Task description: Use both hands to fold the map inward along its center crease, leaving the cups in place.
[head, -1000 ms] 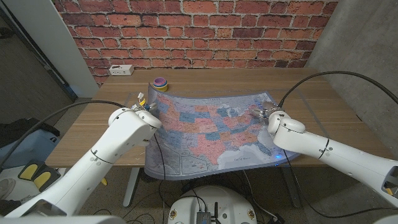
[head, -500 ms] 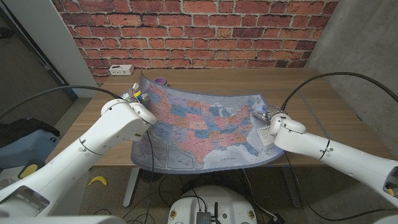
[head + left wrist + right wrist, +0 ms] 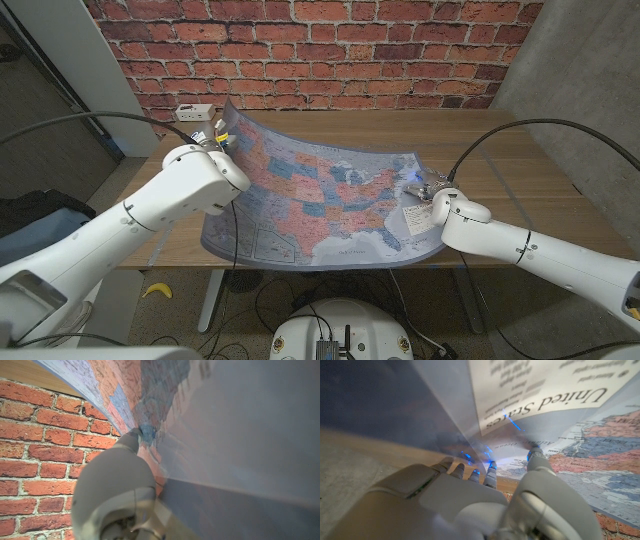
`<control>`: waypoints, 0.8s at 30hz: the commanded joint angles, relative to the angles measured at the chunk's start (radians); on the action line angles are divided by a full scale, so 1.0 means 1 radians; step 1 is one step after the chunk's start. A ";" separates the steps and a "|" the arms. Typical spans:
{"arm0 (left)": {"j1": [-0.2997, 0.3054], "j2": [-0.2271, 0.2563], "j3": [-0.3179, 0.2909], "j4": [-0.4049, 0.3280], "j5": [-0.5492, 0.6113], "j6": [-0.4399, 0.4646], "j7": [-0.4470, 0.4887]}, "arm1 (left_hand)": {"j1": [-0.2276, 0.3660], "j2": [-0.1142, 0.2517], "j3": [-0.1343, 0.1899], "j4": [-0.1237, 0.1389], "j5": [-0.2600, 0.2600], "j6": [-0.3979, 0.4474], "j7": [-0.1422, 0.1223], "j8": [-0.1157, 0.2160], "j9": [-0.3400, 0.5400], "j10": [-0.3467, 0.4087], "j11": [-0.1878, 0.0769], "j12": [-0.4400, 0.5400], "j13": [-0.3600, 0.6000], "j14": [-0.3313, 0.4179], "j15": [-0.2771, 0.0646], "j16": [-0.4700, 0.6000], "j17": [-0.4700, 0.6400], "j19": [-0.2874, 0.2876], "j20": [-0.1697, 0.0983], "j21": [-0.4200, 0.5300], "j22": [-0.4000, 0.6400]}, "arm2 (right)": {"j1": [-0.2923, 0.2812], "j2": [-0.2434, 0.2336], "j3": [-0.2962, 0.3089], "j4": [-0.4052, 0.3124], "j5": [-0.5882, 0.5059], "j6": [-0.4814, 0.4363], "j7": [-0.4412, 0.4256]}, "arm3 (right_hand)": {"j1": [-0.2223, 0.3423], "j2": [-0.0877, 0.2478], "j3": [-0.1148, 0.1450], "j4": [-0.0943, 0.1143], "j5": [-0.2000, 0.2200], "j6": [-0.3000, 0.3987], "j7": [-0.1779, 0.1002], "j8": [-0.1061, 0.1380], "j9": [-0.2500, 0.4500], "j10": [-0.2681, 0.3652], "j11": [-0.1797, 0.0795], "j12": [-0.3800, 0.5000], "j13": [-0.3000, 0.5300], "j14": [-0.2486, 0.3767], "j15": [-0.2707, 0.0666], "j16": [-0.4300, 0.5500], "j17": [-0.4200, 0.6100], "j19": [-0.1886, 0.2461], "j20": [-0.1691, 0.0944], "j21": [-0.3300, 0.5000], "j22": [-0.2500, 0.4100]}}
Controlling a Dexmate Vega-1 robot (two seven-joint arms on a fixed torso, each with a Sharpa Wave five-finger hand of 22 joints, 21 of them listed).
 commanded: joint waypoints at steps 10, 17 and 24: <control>-0.378 0.087 0.419 0.062 0.086 0.001 0.010 | 0.022 -0.029 -0.013 -0.005 0.040 0.115 0.030 0.039 -0.017 0.037 -0.015 0.016 0.011 0.006 -0.014 0.014 0.007 -0.011 -0.019 0.044 0.018 | -0.034 -0.030 -0.023 -0.077 -0.254 0.103 -0.006 | 0.070 0.002 0.023 -0.002 0.000 -0.025 -0.026 0.012 0.006 0.033 -0.014 0.022 0.003 -0.021 -0.089 0.034 0.001 0.104 0.004 0.044 0.000; -0.478 0.058 0.545 0.092 0.160 0.001 0.010 | 0.034 -0.048 -0.029 -0.008 0.064 0.168 0.030 0.023 -0.054 0.054 -0.015 0.027 0.018 0.004 -0.017 0.029 0.002 -0.017 -0.028 0.074 0.025 | 0.007 -0.018 -0.056 -0.063 -0.269 0.072 0.148 | 0.085 -0.014 0.016 -0.001 0.000 0.012 -0.023 0.019 0.005 0.076 -0.011 0.028 0.002 0.020 -0.073 0.036 0.000 0.154 0.010 0.050 -0.001; -0.567 0.035 0.623 0.122 0.131 0.001 0.010 | 0.038 -0.048 -0.033 -0.007 0.076 0.169 0.032 0.022 -0.047 0.055 -0.020 0.027 0.018 0.006 -0.021 0.034 -0.002 -0.018 -0.030 0.088 0.027 | 0.017 -0.010 -0.076 -0.046 -0.294 0.082 0.210 | 0.088 -0.022 0.013 -0.002 0.001 0.014 -0.022 0.018 0.005 0.078 -0.009 0.026 0.002 0.020 -0.070 0.034 0.000 0.157 0.010 0.048 -0.002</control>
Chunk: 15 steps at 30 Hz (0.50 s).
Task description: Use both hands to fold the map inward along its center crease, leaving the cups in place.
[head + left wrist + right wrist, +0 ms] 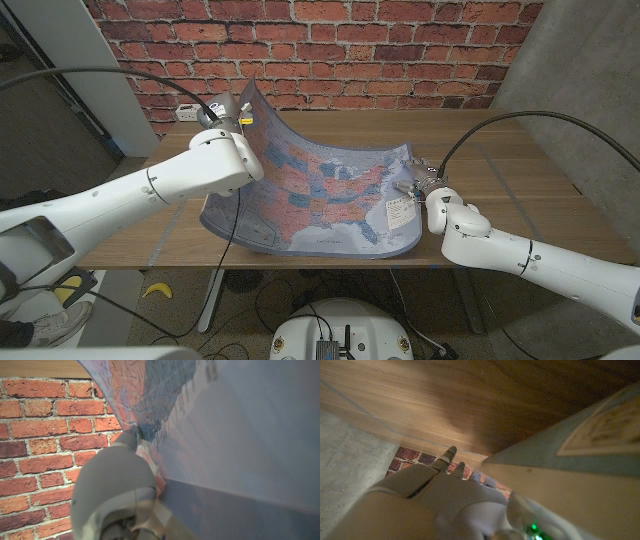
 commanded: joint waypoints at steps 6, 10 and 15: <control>-0.207 -0.063 0.191 0.076 -0.042 0.000 0.001 | 0.006 -0.002 -0.012 0.006 0.025 0.148 0.034 0.005 0.015 0.036 -0.037 0.007 -0.001 -0.002 -0.017 0.007 -0.010 0.008 -0.003 0.038 0.007 | 0.039 0.018 -0.046 0.038 -0.080 0.016 0.188 | 0.012 -0.015 -0.009 0.000 0.003 0.006 0.001 0.004 0.003 0.011 -0.004 0.002 0.002 0.006 -0.066 -0.003 0.000 0.016 0.001 -0.001 0.001; -0.217 -0.078 0.177 0.086 -0.098 0.000 0.001 | 0.007 0.000 -0.015 0.008 0.034 0.143 0.034 0.001 0.018 0.034 -0.043 0.002 -0.007 -0.001 -0.022 0.010 -0.011 0.017 -0.006 0.055 0.007 | 0.044 0.023 -0.049 0.054 -0.095 0.025 0.212 | 0.014 -0.019 -0.010 -0.001 0.004 0.006 0.002 0.003 0.003 0.012 -0.004 0.001 0.002 0.006 -0.067 -0.004 0.000 0.019 0.002 -0.001 0.001; -0.189 -0.082 0.125 0.080 -0.073 -0.039 -0.113 | 0.005 0.001 -0.018 0.011 0.042 0.137 0.032 -0.005 0.020 0.036 -0.045 -0.001 -0.014 0.002 -0.022 0.007 -0.017 0.035 -0.010 0.075 0.005 | 0.048 0.030 -0.052 0.070 -0.120 0.034 0.231 | 0.019 -0.022 -0.011 -0.002 0.005 0.006 0.002 0.002 0.003 0.013 -0.003 0.000 0.002 0.008 -0.069 -0.005 0.000 0.023 0.001 -0.002 0.001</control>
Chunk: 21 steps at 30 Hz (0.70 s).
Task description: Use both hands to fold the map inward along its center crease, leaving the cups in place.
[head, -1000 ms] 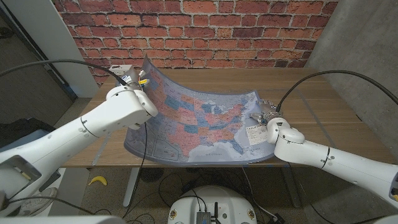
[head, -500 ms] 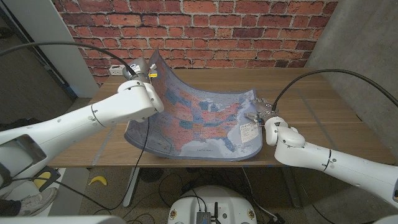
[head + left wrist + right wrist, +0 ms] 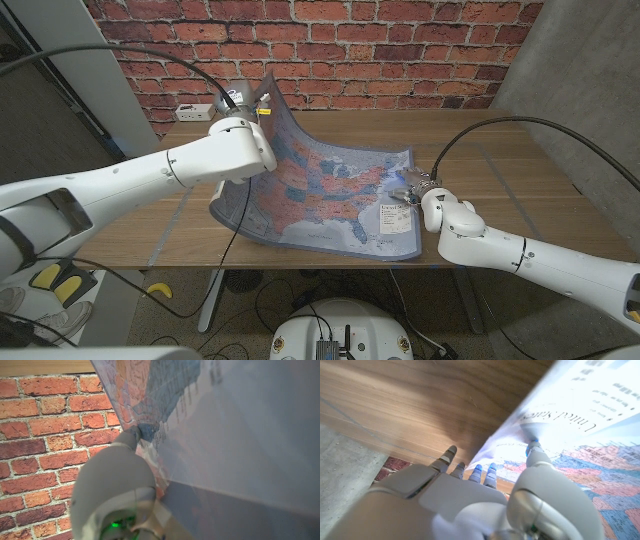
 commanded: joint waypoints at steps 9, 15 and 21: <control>0.102 -0.019 -0.149 0.001 0.153 -0.238 -0.369 | 0.001 0.009 -0.012 0.007 0.015 0.128 0.031 -0.017 0.014 0.035 -0.045 -0.016 -0.025 -0.002 -0.014 -0.008 -0.024 0.022 -0.004 0.039 -0.007 | 0.018 0.025 -0.004 0.064 -0.073 0.041 0.116 | 0.014 -0.012 -0.002 -0.005 0.009 0.001 0.000 0.001 0.003 0.004 -0.001 -0.002 0.002 0.010 -0.068 -0.008 -0.001 0.016 0.001 -0.004 0.001; 0.201 -0.026 -0.249 -0.002 0.232 -0.376 -0.473 | -0.005 0.011 -0.012 0.011 0.019 0.128 0.029 -0.026 0.006 0.036 -0.047 -0.027 -0.043 0.003 -0.014 -0.020 -0.040 0.032 -0.008 0.053 -0.014 | 0.022 0.032 -0.010 0.085 -0.093 0.052 0.145 | 0.021 -0.016 -0.003 -0.007 0.011 0.004 0.002 0.002 0.003 0.005 -0.001 -0.003 0.002 0.011 -0.068 -0.009 0.000 0.018 0.002 -0.006 0.001; 0.286 -0.083 -0.381 -0.003 0.216 -0.396 -0.552 | -0.023 0.018 0.000 0.021 0.020 0.119 0.028 -0.046 -0.011 0.036 -0.049 -0.049 -0.081 0.029 -0.027 -0.065 -0.088 0.039 -0.005 0.072 -0.036 | 0.024 0.037 -0.013 0.097 -0.117 0.054 0.165 | 0.029 -0.019 -0.002 -0.008 0.014 0.006 0.002 0.003 0.003 0.006 -0.001 -0.004 0.002 0.011 -0.067 -0.010 0.000 0.019 0.002 -0.007 0.000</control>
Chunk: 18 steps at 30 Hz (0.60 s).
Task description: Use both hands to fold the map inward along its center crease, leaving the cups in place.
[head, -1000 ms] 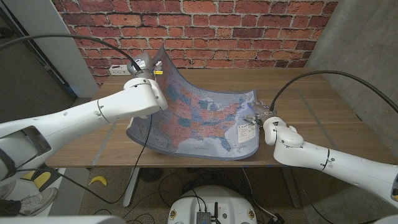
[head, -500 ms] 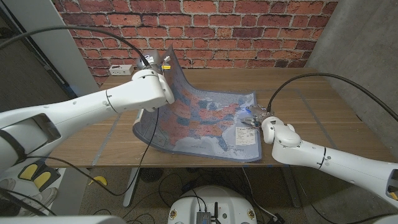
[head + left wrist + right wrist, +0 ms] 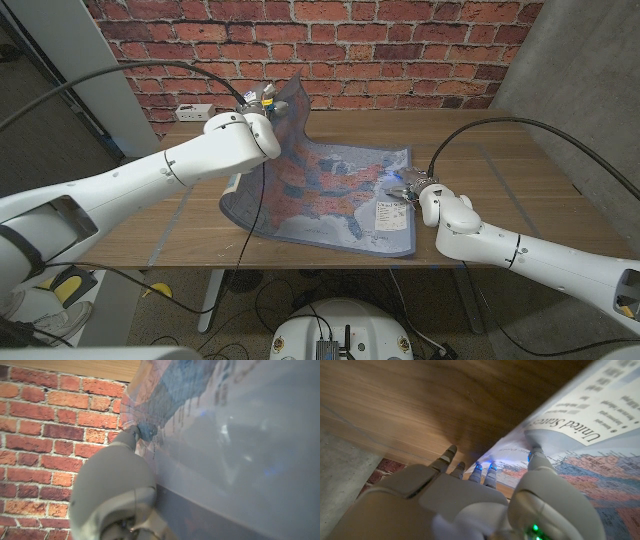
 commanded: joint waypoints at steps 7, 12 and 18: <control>0.237 -0.098 -0.341 0.050 -0.006 -0.234 -0.331 | -0.034 0.015 0.047 0.012 -0.006 0.091 0.032 -0.039 -0.045 0.046 -0.035 -0.049 -0.105 0.052 -0.035 -0.133 -0.122 0.069 0.002 0.043 -0.075 | 0.017 0.019 -0.023 0.043 -0.098 0.016 0.091 | 0.031 -0.012 0.005 -0.012 0.013 0.009 0.001 0.004 0.003 0.006 -0.004 -0.005 0.002 0.007 -0.075 -0.006 -0.001 0.019 0.002 0.000 0.000; 0.267 -0.121 -0.390 0.109 -0.057 -0.330 -0.418 | -0.047 0.014 0.063 0.012 -0.015 0.094 0.033 -0.051 -0.061 0.052 -0.034 -0.065 -0.146 0.071 -0.037 -0.180 -0.164 0.097 -0.016 0.056 -0.104 | 0.020 0.026 -0.021 0.052 -0.117 0.022 0.113 | 0.043 -0.018 0.006 -0.015 0.018 0.010 0.001 0.005 0.003 0.007 -0.004 -0.006 0.002 0.008 -0.075 -0.006 -0.001 0.024 0.002 0.000 0.000; 0.330 -0.179 -0.460 0.226 -0.156 -0.514 -0.517 | -0.063 0.015 0.075 0.017 -0.027 0.090 0.033 -0.064 -0.074 0.046 -0.040 -0.080 -0.176 0.077 -0.039 -0.218 -0.191 0.105 -0.025 0.062 -0.127 | 0.021 0.034 -0.015 0.064 -0.135 0.027 0.133 | 0.056 -0.024 0.007 -0.017 0.022 0.011 0.001 0.005 0.003 0.009 -0.004 -0.006 0.003 0.010 -0.075 -0.007 -0.001 0.028 0.003 -0.001 0.000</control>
